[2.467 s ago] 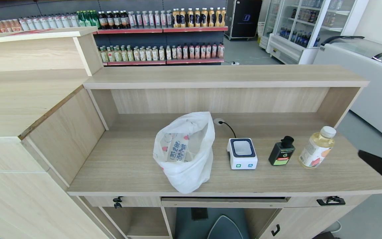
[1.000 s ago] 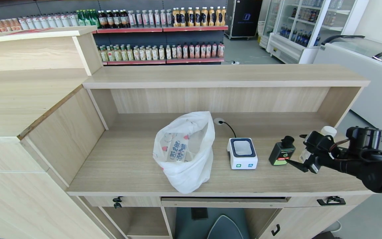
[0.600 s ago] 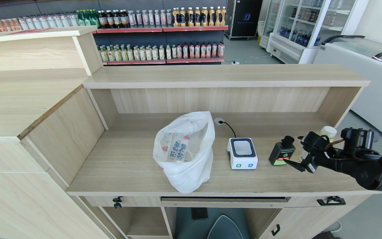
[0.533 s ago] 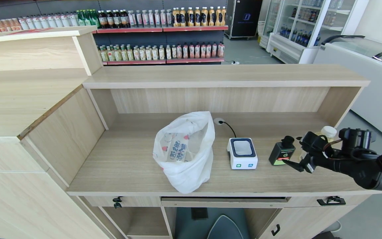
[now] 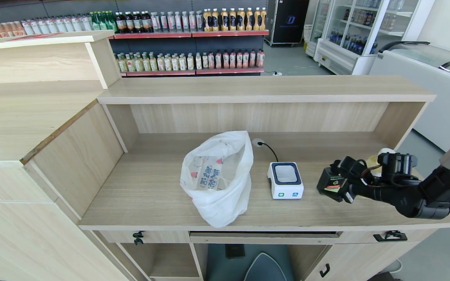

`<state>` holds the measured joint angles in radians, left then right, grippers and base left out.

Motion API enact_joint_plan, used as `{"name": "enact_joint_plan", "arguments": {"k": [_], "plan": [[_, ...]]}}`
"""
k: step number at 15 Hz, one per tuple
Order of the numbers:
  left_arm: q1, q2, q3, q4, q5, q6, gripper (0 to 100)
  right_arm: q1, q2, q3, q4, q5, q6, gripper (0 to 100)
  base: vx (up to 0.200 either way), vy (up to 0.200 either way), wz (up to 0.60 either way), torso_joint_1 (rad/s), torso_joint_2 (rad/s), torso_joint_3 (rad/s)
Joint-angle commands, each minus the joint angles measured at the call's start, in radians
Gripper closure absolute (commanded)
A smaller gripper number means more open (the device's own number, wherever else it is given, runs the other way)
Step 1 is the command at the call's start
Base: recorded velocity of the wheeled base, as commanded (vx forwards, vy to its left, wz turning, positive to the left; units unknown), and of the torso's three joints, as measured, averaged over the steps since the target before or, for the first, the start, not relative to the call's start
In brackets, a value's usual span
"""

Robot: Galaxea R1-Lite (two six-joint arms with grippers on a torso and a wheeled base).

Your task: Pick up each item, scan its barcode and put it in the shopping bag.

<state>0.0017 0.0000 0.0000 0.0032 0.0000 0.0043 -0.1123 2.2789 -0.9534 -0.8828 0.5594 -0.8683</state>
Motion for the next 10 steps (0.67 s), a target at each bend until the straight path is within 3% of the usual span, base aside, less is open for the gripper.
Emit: {"name": "enact_joint_plan", "arguments": {"k": [1, 10], "plan": [[0.000, 0.000, 0.000, 0.000, 0.000, 0.000, 0, 0.020, 0.033, -0.031, -0.001, 0.001, 0.000, 0, 0.000, 0.000, 0.00, 0.000, 0.00, 0.000], [0.000, 0.000, 0.000, 0.000, 0.000, 0.000, 0, 0.045, 0.062, -0.053, -0.004, 0.005, 0.060, 0, 0.000, 0.000, 0.00, 0.000, 0.00, 0.000]]}}
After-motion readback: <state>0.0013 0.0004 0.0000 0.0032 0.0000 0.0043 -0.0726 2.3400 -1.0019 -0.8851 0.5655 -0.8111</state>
